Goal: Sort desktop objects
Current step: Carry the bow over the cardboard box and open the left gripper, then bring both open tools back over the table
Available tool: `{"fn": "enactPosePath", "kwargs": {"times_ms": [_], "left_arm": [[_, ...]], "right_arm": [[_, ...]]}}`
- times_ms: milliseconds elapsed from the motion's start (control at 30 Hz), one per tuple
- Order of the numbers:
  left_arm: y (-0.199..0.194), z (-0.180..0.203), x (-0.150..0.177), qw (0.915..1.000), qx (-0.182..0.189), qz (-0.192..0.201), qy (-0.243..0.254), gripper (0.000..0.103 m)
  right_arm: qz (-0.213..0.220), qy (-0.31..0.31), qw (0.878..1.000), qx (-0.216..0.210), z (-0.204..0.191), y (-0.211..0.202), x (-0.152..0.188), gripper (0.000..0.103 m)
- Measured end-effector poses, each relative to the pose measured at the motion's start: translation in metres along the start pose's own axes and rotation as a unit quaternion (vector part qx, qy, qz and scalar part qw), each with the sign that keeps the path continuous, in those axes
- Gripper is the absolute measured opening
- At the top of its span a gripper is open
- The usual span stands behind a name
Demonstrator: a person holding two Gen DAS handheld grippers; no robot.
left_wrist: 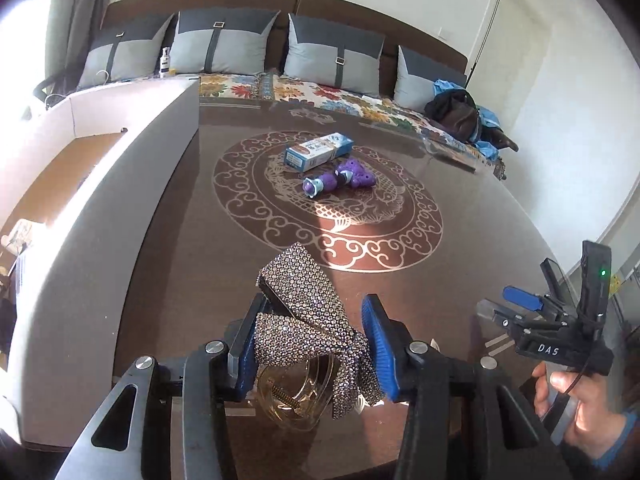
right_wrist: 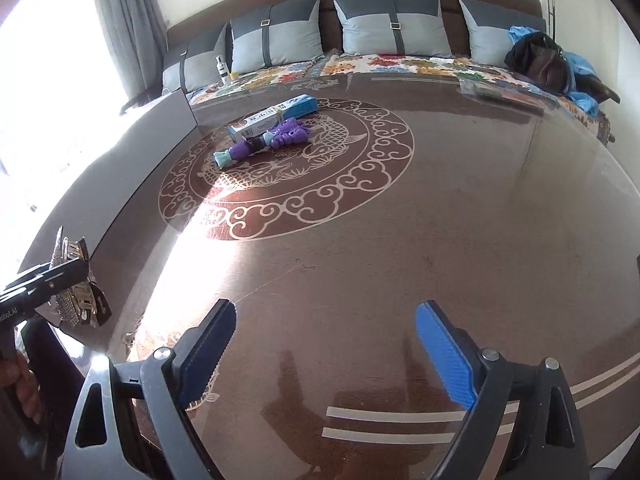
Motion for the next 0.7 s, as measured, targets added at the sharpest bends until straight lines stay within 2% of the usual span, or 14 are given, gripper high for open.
{"fn": "enactPosePath", "kwargs": {"times_ms": [133,200,267,333,400,433,467,500,567,633,700], "left_arm": [[-0.051,-0.042,-0.053,0.9978,-0.013,0.059,-0.028,0.047],[-0.071,-0.080,-0.076,0.9952,-0.036,0.077,-0.048,0.047],[-0.082,-0.128,-0.092,0.9916,-0.078,0.083,-0.062,0.047],[-0.081,-0.176,-0.098,0.9882,-0.118,0.063,-0.076,0.048],[-0.069,-0.220,-0.094,0.9811,-0.173,0.017,-0.083,0.052],[-0.063,-0.236,-0.089,0.9789,-0.185,-0.005,-0.085,0.060],[-0.059,-0.246,-0.086,0.9783,-0.185,-0.020,-0.091,0.072],[-0.059,-0.254,-0.082,0.9772,-0.186,-0.026,-0.099,0.078],[-0.064,-0.257,-0.082,0.9759,-0.191,-0.018,-0.105,0.093],[-0.070,-0.249,-0.083,0.9763,-0.193,-0.004,-0.098,0.099],[-0.072,-0.230,-0.086,0.9790,-0.184,0.007,-0.087,0.099]], "right_arm": [[0.008,-0.001,1.000,0.001,-0.001,-0.005,0.001,0.092],[0.009,0.000,1.000,0.000,-0.001,-0.006,0.001,0.092],[0.010,0.004,1.000,0.000,0.000,-0.005,0.001,0.092],[0.012,0.011,1.000,-0.002,0.001,-0.004,0.001,0.092],[0.015,0.019,1.000,-0.006,0.002,-0.004,0.002,0.092],[0.015,0.022,1.000,-0.007,0.001,-0.003,0.003,0.092],[0.015,0.022,1.000,-0.008,0.001,-0.003,0.004,0.092],[0.015,0.022,1.000,-0.008,0.000,-0.003,0.005,0.092],[0.019,0.017,1.000,-0.008,-0.001,-0.005,0.007,0.092],[0.029,0.014,0.999,-0.007,0.000,-0.008,0.007,0.092],[0.034,0.017,0.999,-0.007,0.003,-0.009,0.008,0.092]]}}
Point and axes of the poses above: each gripper's, at about its wrist camera, not at the fingertips, and y roughly the way its jaws point, z to its right, x to its underside, the point moved 10 cm from there along y, roughly the way its jaws point
